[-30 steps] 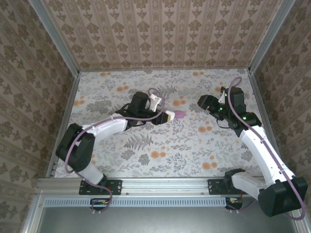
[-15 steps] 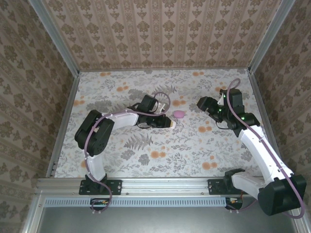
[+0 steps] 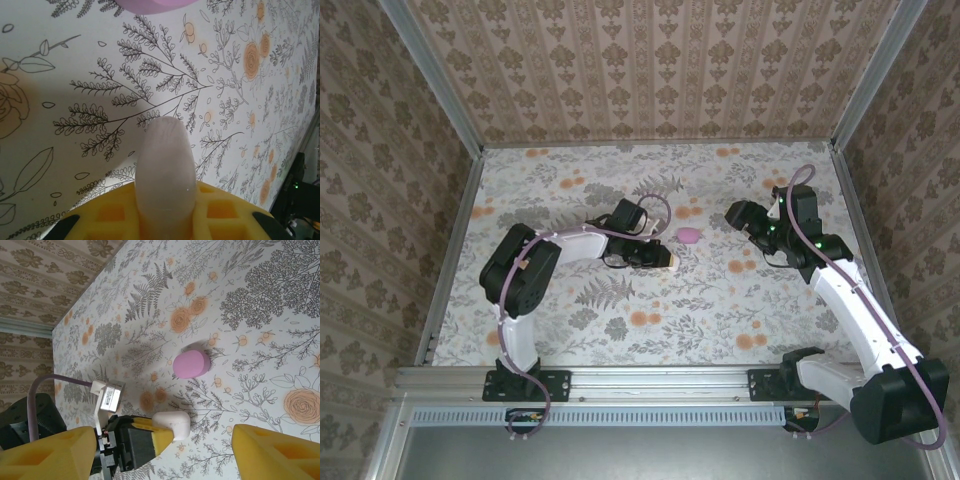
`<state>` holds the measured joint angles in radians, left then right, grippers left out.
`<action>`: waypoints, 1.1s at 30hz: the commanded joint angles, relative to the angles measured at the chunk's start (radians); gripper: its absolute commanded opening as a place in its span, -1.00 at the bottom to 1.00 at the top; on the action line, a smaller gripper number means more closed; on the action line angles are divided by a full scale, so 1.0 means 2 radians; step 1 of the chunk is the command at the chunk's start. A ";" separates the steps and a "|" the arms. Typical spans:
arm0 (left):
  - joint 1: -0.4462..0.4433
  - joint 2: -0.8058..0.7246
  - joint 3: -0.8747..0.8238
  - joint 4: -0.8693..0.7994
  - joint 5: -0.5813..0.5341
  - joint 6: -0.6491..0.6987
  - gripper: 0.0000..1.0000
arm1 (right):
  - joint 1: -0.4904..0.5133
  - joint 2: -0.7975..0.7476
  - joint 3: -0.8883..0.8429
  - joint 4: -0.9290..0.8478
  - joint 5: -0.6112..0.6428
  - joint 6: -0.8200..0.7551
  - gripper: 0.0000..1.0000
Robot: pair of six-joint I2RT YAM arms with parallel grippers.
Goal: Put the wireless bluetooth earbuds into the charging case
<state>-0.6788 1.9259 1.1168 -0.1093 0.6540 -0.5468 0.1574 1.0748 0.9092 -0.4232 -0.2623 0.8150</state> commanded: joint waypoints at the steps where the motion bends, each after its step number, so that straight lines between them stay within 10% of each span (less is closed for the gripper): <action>1: 0.002 0.012 0.008 -0.018 -0.003 -0.007 -0.57 | -0.002 0.000 -0.004 0.008 -0.007 0.009 0.48; 33: 0.021 -0.106 -0.035 -0.077 -0.178 0.039 0.50 | -0.010 -0.047 -0.032 -0.014 0.116 -0.006 0.79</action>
<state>-0.6491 1.7695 1.0706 -0.2615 0.3618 -0.4961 0.1467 1.0138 0.8612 -0.4274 -0.1127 0.8143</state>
